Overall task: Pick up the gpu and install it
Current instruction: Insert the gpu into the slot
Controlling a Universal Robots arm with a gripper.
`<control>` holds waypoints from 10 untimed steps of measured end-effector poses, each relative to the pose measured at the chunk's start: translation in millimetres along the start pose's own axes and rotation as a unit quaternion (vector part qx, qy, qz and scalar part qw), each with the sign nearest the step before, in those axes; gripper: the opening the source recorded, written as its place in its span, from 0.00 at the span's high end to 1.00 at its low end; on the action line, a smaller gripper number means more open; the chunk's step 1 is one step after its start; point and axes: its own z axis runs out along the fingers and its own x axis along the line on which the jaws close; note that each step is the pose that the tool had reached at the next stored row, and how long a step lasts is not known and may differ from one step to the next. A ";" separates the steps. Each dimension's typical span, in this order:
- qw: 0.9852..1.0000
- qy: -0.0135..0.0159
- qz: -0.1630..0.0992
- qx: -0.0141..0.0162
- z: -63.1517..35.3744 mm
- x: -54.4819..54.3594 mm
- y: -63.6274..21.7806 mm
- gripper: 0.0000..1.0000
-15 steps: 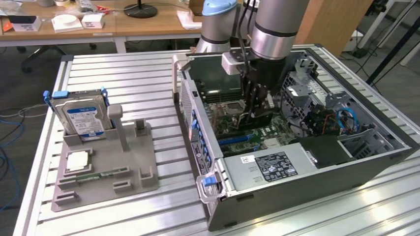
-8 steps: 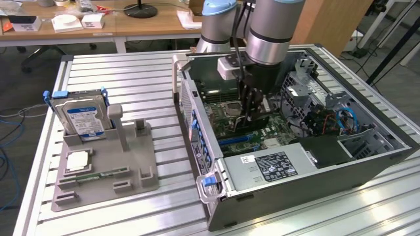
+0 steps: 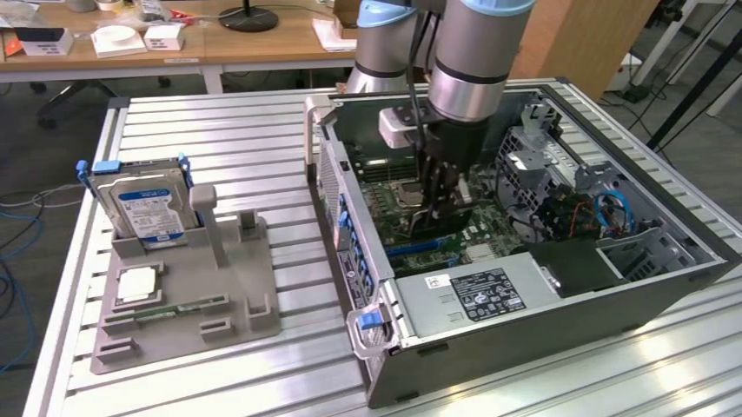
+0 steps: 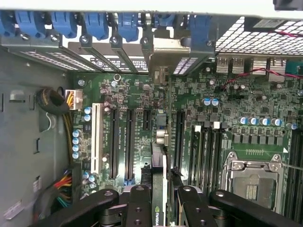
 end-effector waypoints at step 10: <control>1.000 0.000 0.000 0.000 3.4 -0.2 5.0 0.74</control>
